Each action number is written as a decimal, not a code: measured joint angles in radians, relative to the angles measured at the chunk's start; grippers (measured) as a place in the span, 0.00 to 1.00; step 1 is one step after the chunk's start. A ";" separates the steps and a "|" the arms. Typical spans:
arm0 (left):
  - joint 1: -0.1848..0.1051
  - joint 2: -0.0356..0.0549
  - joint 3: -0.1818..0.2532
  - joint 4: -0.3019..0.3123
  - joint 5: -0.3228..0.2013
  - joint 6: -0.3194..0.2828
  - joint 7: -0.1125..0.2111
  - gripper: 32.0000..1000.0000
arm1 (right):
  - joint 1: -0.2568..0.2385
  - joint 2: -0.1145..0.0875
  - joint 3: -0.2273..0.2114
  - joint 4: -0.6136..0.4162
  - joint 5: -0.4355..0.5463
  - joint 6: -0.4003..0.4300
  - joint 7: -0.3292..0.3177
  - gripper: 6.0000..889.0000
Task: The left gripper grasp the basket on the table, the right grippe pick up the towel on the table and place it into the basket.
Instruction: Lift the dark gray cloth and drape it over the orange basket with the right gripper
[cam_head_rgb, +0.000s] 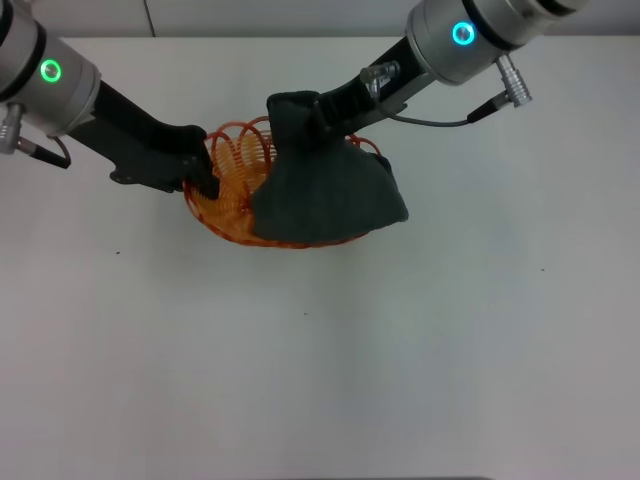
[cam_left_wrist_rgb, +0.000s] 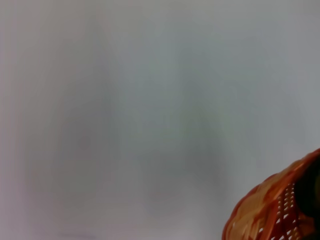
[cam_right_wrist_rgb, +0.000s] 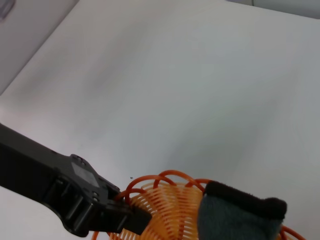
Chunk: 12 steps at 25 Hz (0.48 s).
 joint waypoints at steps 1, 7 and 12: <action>-0.001 0.0000 0.000 0.000 0.000 0.000 0.000 0.06 | 0.001 0.000 0.000 0.000 0.000 -0.001 0.000 0.18; -0.005 0.0007 0.000 0.000 0.000 0.001 0.001 0.06 | 0.004 0.000 -0.009 -0.005 0.000 -0.001 -0.001 0.23; 0.000 0.0036 0.000 0.000 0.000 0.001 0.002 0.06 | 0.006 -0.001 -0.009 -0.009 -0.001 0.019 0.019 0.27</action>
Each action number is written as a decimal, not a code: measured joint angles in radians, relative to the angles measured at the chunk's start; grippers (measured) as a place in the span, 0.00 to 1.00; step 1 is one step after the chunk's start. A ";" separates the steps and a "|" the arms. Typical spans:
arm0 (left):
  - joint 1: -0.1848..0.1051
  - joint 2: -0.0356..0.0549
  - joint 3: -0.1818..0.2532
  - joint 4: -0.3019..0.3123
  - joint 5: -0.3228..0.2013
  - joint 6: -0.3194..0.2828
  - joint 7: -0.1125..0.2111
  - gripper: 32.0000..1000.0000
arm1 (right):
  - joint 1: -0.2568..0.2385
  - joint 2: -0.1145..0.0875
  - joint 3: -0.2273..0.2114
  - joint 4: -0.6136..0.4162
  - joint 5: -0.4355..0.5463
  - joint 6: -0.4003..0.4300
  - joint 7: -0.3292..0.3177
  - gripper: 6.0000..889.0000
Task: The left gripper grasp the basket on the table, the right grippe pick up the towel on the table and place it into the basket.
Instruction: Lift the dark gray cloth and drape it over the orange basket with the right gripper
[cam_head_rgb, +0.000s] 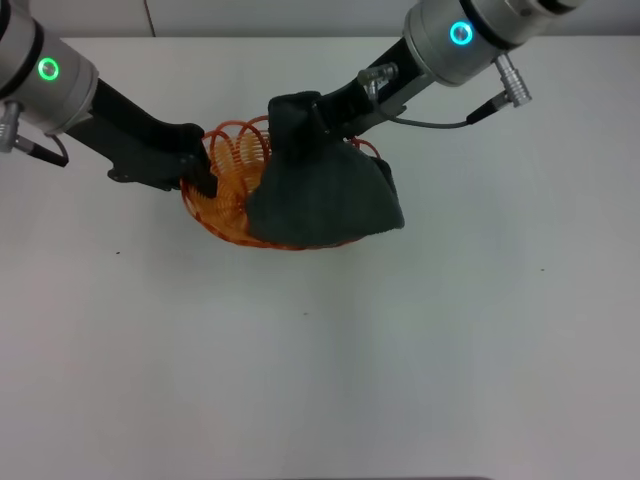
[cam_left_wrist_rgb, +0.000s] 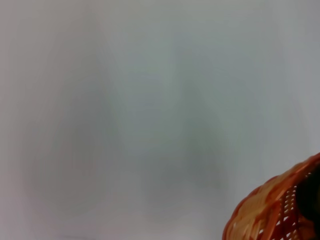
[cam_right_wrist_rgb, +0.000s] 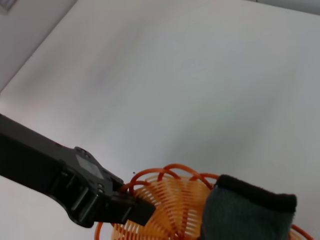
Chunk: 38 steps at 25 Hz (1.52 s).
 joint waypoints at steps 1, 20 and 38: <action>0.001 0.0003 0.000 0.000 0.000 0.000 0.000 0.06 | 0.000 0.000 0.000 0.000 -0.002 0.003 0.007 0.28; 0.005 0.0042 0.000 -0.002 0.000 0.000 0.001 0.06 | -0.007 0.000 0.000 -0.046 -0.008 0.037 0.049 0.97; 0.029 0.0072 -0.020 -0.003 0.000 0.001 0.006 0.06 | -0.084 0.000 0.007 -0.345 -0.075 0.161 0.132 0.96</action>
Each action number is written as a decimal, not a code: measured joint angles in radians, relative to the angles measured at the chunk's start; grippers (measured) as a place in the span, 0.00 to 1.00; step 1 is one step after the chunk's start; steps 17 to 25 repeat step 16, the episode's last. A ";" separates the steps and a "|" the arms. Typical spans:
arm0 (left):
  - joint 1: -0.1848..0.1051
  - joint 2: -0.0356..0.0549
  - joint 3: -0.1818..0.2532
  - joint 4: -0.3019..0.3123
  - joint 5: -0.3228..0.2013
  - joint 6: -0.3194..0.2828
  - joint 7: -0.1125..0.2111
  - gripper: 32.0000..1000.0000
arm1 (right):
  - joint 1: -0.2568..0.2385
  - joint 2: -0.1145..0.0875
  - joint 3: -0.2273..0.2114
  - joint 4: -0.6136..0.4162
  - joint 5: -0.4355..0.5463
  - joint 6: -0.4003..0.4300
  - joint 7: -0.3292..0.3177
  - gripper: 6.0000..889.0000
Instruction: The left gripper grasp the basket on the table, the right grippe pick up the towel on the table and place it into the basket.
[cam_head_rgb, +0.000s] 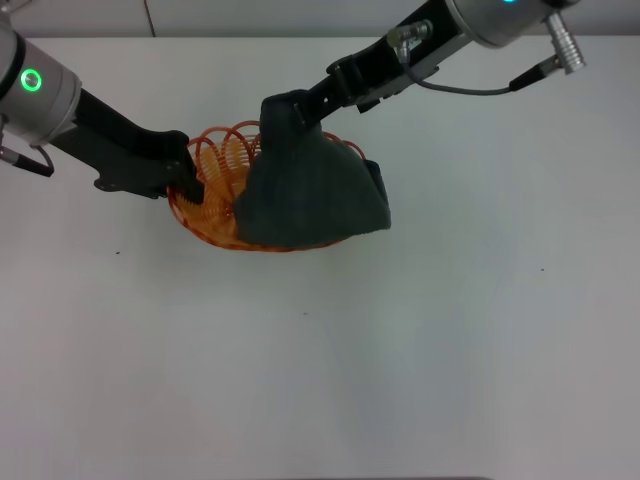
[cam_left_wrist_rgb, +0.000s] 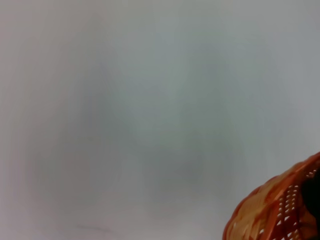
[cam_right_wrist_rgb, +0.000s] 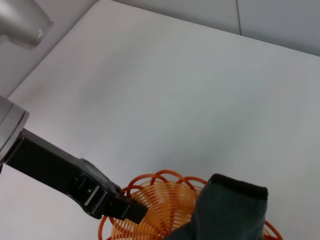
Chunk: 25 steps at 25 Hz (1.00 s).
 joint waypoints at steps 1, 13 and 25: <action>0.000 0.0000 0.000 0.000 0.000 0.000 0.000 0.06 | 0.000 0.000 0.001 -0.002 0.001 0.001 0.000 0.96; 0.000 0.0017 0.000 0.000 0.000 -0.004 0.000 0.06 | -0.006 0.000 0.004 -0.006 0.008 0.003 0.001 0.96; 0.000 0.0017 0.000 0.000 0.000 -0.004 0.000 0.06 | -0.006 0.000 0.004 -0.007 0.009 0.003 0.001 0.96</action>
